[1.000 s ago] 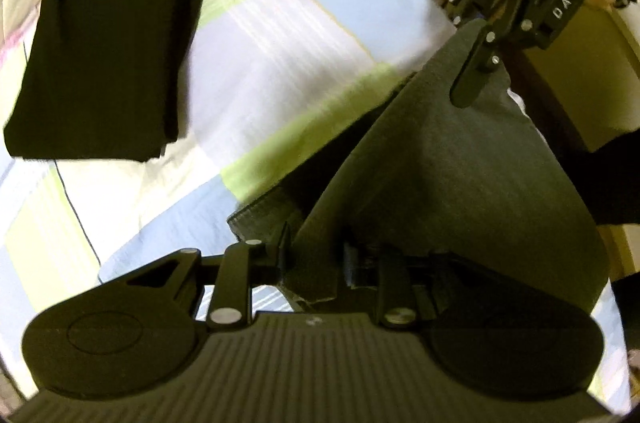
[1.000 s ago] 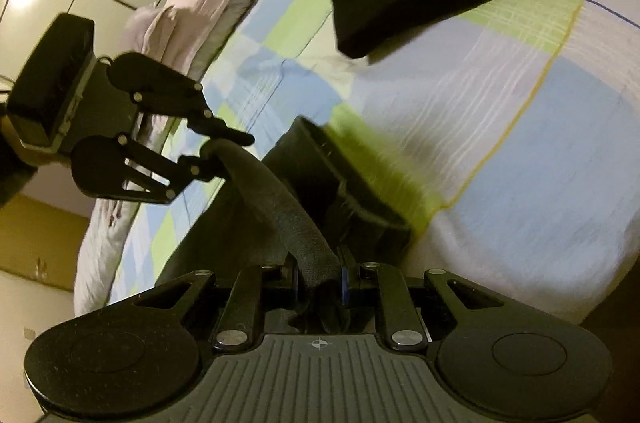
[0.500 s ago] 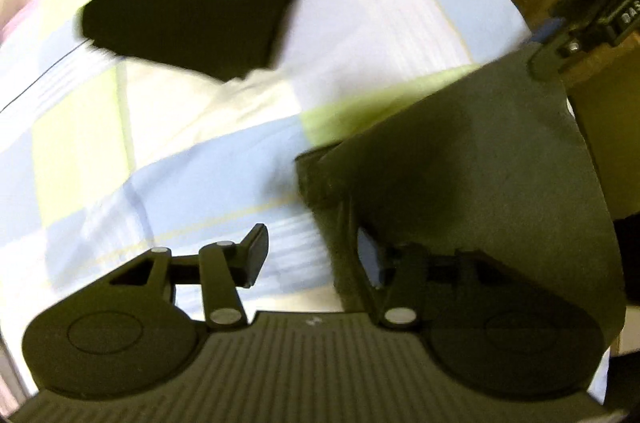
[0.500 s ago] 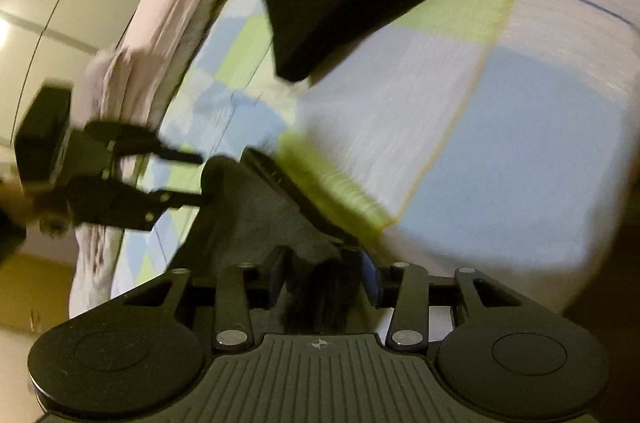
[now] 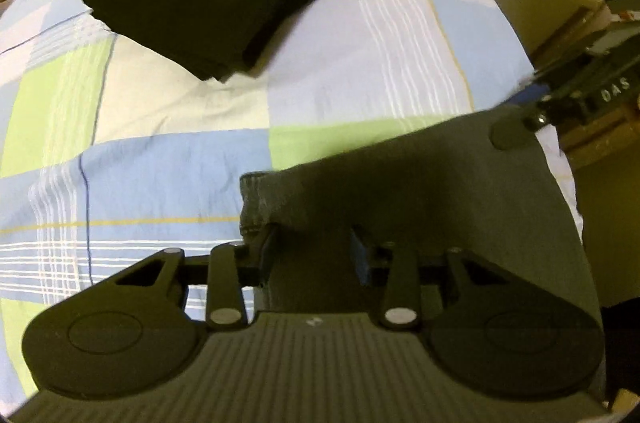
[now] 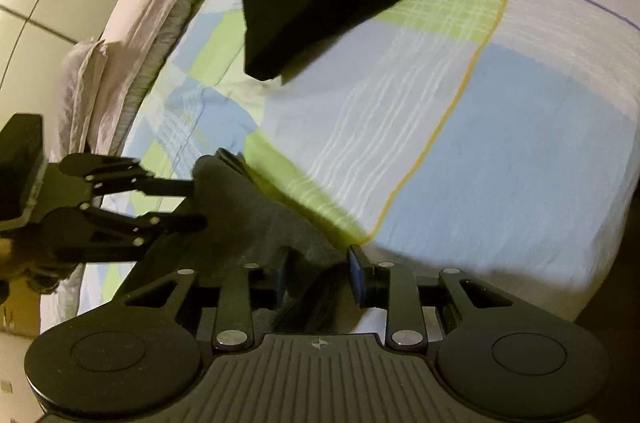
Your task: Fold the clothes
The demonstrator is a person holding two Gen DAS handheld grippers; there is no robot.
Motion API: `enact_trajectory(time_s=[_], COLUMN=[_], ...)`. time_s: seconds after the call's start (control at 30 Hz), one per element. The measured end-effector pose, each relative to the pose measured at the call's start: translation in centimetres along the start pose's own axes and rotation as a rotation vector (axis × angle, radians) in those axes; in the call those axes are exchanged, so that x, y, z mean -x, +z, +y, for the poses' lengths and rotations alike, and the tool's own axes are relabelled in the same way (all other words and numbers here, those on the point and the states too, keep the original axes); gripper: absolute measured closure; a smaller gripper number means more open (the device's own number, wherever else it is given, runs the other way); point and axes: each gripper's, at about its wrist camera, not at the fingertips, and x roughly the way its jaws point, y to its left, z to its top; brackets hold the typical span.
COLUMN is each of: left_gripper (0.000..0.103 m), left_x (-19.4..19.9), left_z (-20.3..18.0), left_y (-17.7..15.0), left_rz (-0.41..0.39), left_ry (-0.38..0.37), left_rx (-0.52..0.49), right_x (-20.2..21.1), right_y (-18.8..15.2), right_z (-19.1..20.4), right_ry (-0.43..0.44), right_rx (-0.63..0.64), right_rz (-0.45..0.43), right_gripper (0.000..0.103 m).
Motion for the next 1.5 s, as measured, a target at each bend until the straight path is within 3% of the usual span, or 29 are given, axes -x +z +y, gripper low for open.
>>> enact_trajectory(time_s=[0.1,0.23,0.53,0.77,0.97,1.3,1.5], left_gripper=[0.064,0.062,0.057,0.05,0.049,0.044,0.04], left_x=[2.2,5.6,12.0,13.2,10.7,4.1,2.3], left_z=[-0.4,-1.6,-9.4,-16.8,-21.4,-24.8,-26.4], left_y=[-1.3,-4.4,-18.2,-26.6,-29.1,-29.4,-29.7], left_rz=[-0.03,-0.069,-0.1,-0.143,-0.234,-0.386,-0.414], left_ry=[0.045,0.099,0.163,0.2,0.3,0.52,0.673], left_rx=[0.019,0.027,0.05,0.027,-0.054,-0.099,-0.121], right_x=[1.8,3.8,5.9,6.2,4.4,0.1,-0.9], right_y=[-0.7,-3.1,-12.8,-18.3,-20.5,-22.2,-24.0], right_z=[1.0,3.7,9.0,11.8,12.8,8.8,7.5], right_ry=[-0.024,-0.115,-0.175,-0.194,-0.192,-0.004,0.068], right_rx=[0.048,0.102,0.198,0.241,0.417,0.567,0.669], right_rz=[-0.03,-0.061,-0.034,-0.011,0.005,-0.146,-0.263], right_gripper=[0.073,0.054,0.054,0.054,0.054,0.054,0.054])
